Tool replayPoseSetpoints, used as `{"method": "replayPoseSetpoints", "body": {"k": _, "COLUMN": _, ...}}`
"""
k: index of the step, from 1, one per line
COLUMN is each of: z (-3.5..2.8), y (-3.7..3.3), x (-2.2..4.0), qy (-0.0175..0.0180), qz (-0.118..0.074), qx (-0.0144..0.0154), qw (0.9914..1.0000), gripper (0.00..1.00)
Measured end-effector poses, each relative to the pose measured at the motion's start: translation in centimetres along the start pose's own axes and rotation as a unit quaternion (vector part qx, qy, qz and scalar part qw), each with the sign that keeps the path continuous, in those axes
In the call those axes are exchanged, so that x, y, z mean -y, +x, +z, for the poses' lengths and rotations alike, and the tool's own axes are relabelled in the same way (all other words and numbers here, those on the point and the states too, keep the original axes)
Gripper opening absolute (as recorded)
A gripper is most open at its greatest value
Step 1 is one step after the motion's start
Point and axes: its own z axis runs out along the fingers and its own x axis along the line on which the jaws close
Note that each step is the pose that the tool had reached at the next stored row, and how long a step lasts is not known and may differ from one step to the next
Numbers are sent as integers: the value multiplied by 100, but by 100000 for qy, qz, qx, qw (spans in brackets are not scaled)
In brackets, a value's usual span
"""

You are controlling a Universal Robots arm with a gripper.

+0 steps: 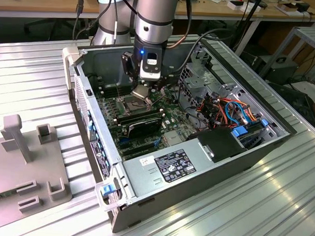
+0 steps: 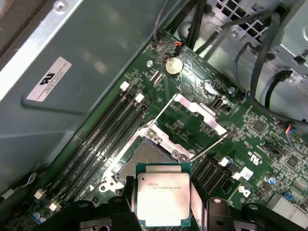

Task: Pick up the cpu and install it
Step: 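Place the cpu into insertion slot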

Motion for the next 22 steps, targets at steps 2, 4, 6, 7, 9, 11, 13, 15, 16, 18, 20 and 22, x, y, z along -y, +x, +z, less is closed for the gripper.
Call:
{"method": "replayPoseSetpoints", "body": {"k": 2, "z": 1, "y": 0, "x": 0, "qy": 55, "qz": 2293, "qx": 119, "qw": 99974, "gripper": 55}}
{"method": "replayPoseSetpoints", "body": {"k": 4, "z": 2, "y": 0, "x": 0, "qy": 100, "qz": 4094, "qx": 216, "qw": 99916, "gripper": 55}}
{"method": "replayPoseSetpoints", "body": {"k": 6, "z": 3, "y": 0, "x": 0, "qy": 166, "qz": 6712, "qx": 357, "qw": 99774, "gripper": 55}}
{"method": "replayPoseSetpoints", "body": {"k": 7, "z": 4, "y": 0, "x": 0, "qy": 184, "qz": 7489, "qx": 398, "qw": 99718, "gripper": 55}}
{"method": "replayPoseSetpoints", "body": {"k": 9, "z": 4, "y": 0, "x": 0, "qy": 229, "qz": 9208, "qx": 490, "qw": 99574, "gripper": 55}}
{"method": "replayPoseSetpoints", "body": {"k": 11, "z": 5, "y": 0, "x": 0, "qy": 276, "qz": 11187, "qx": 597, "qw": 99370, "gripper": 55}}
{"method": "replayPoseSetpoints", "body": {"k": 13, "z": 6, "y": 0, "x": 0, "qy": 324, "qz": 13122, "qx": 699, "qw": 99132, "gripper": 55}}
{"method": "replayPoseSetpoints", "body": {"k": 15, "z": 8, "y": 0, "x": 0, "qy": 379, "qz": 15501, "qx": 828, "qw": 98787, "gripper": 55}}
{"method": "replayPoseSetpoints", "body": {"k": 16, "z": 8, "y": 0, "x": 0, "qy": 408, "qz": 16675, "qx": 891, "qw": 98595, "gripper": 55}}
{"method": "replayPoseSetpoints", "body": {"k": 18, "z": 9, "y": 0, "x": 0, "qy": 456, "qz": 18576, "qx": 991, "qw": 98253, "gripper": 55}}
{"method": "replayPoseSetpoints", "body": {"k": 20, "z": 10, "y": 0, "x": 1, "qy": 499, "qz": 20425, "qx": 1088, "qw": 97885, "gripper": 55}}
{"method": "replayPoseSetpoints", "body": {"k": 22, "z": 11, "y": 0, "x": 1, "qy": 561, "qz": 22861, "qx": 1221, "qw": 97342, "gripper": 55}}
